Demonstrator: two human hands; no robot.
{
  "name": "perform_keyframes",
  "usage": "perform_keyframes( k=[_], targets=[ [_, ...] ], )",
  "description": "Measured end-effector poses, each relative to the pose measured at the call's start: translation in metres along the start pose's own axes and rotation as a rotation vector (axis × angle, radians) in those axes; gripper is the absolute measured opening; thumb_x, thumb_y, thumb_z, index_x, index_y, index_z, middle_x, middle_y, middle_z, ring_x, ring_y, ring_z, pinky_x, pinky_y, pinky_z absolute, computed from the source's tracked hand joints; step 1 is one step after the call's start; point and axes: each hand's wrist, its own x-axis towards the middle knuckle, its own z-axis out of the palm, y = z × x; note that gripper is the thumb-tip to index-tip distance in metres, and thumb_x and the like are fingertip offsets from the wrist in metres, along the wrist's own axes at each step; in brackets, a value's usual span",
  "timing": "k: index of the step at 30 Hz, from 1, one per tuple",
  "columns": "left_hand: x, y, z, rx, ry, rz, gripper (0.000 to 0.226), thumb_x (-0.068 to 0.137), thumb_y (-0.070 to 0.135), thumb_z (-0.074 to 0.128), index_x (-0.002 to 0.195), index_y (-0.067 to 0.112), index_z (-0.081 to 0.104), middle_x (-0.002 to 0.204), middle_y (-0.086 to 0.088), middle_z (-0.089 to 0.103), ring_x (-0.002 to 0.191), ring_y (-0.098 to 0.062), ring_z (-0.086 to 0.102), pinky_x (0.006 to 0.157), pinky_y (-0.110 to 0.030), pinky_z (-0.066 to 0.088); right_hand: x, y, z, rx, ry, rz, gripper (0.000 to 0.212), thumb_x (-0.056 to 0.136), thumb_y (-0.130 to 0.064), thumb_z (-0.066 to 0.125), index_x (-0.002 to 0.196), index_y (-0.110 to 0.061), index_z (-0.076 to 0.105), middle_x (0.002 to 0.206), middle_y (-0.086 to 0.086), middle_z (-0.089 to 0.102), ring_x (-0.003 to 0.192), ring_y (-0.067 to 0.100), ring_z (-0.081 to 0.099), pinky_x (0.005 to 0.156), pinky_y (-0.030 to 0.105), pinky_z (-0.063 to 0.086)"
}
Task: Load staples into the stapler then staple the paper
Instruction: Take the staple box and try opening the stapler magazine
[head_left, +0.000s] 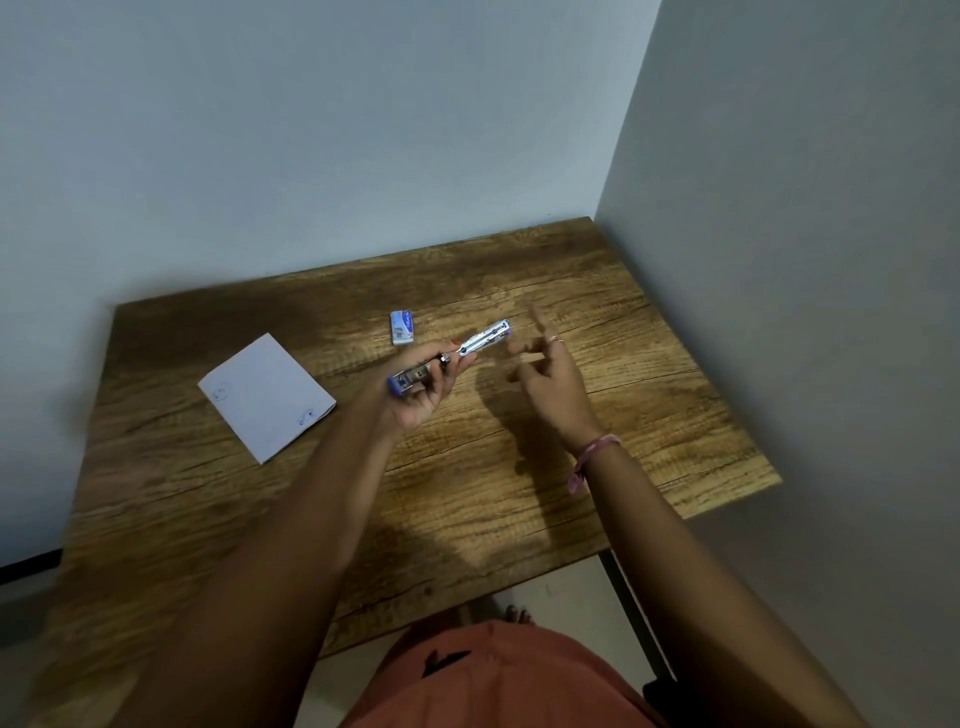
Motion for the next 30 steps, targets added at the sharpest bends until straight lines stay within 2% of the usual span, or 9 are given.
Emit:
perform_keyframes(
  k=[2,6,9,10,13,17,21,26,30],
  targets=[
    [0.001,-0.001,0.000,-0.012,0.003,-0.005,0.011,0.090,0.008,0.058,0.093,-0.002,0.060,0.077,-0.021,0.069,0.047,-0.008,0.063,0.037,-0.012,0.047,0.002,-0.001,-0.003,0.058,0.111,-0.005,0.075,0.087,0.008,0.048,0.150,-0.018,0.018,0.095,-0.003,0.056,0.070,0.011,0.059,0.065,0.013,0.048],
    [0.002,-0.003,0.000,-0.068,-0.023,-0.018,0.016,0.092,0.009,0.054,0.097,-0.004,0.058,0.075,-0.020,0.069,0.045,-0.008,0.062,0.036,-0.012,0.046,0.000,-0.008,-0.005,0.032,-0.190,0.009,0.069,0.088,0.011,0.046,0.148,-0.017,0.027,0.094,0.005,0.060,0.069,0.009,0.060,0.068,0.016,0.051],
    [0.002,-0.005,0.000,-0.116,-0.065,-0.028,0.017,0.092,0.009,0.052,0.101,-0.003,0.058,0.077,-0.019,0.068,0.045,-0.008,0.062,0.036,-0.012,0.046,0.007,-0.010,-0.009,0.126,0.049,-0.023,0.070,0.089,0.007,0.049,0.149,-0.016,0.021,0.090,0.004,0.058,0.072,0.014,0.057,0.065,0.016,0.050],
    [0.002,-0.006,0.000,-0.132,-0.078,-0.033,0.017,0.092,0.009,0.052,0.102,-0.003,0.059,0.078,-0.019,0.068,0.045,-0.008,0.062,0.036,-0.012,0.046,0.007,-0.012,-0.011,0.120,0.033,-0.029,0.070,0.089,0.006,0.050,0.149,-0.017,0.023,0.086,0.001,0.057,0.070,0.012,0.056,0.064,0.017,0.050],
    [0.003,-0.009,-0.001,-0.154,-0.099,-0.052,0.016,0.090,0.008,0.053,0.098,-0.004,0.059,0.079,-0.018,0.067,0.045,-0.009,0.062,0.036,-0.012,0.045,0.005,-0.016,-0.010,-0.001,-0.222,-0.036,0.064,0.089,0.005,0.053,0.146,-0.016,0.031,0.079,-0.002,0.059,0.065,0.010,0.055,0.063,0.023,0.051],
    [0.004,-0.010,-0.002,-0.137,-0.111,-0.041,0.019,0.082,0.006,0.058,0.098,-0.003,0.061,0.079,-0.018,0.067,0.046,-0.008,0.062,0.036,-0.012,0.046,0.013,-0.014,-0.013,0.098,0.007,-0.046,0.073,0.088,0.005,0.053,0.149,-0.016,0.020,0.079,-0.002,0.056,0.064,-0.001,0.055,0.058,0.019,0.049],
    [0.005,-0.010,0.000,-0.145,-0.118,-0.040,0.026,0.073,0.003,0.061,0.099,-0.003,0.060,0.080,-0.019,0.067,0.047,-0.009,0.062,0.036,-0.012,0.046,0.008,-0.012,-0.010,-0.004,-0.219,-0.035,0.069,0.088,0.007,0.053,0.147,-0.017,0.028,0.080,-0.001,0.059,0.057,-0.003,0.053,0.055,0.017,0.048],
    [0.005,-0.011,0.000,-0.135,-0.100,-0.027,0.021,0.079,0.004,0.060,0.098,-0.005,0.061,0.080,-0.020,0.067,0.047,-0.009,0.063,0.037,-0.012,0.047,0.012,-0.003,-0.006,0.032,0.029,-0.061,0.083,0.087,0.001,0.055,0.151,-0.022,0.008,0.085,-0.005,0.058,0.061,0.004,0.053,0.058,0.021,0.048],
    [0.005,-0.011,0.000,-0.143,-0.064,-0.012,0.014,0.090,0.006,0.054,0.098,-0.003,0.059,0.082,-0.020,0.066,0.047,-0.009,0.062,0.037,-0.012,0.047,0.012,-0.001,-0.006,-0.056,-0.212,-0.063,0.072,0.087,-0.001,0.057,0.148,-0.023,0.025,0.082,-0.006,0.060,0.070,0.005,0.057,0.069,0.028,0.047]
  ],
)
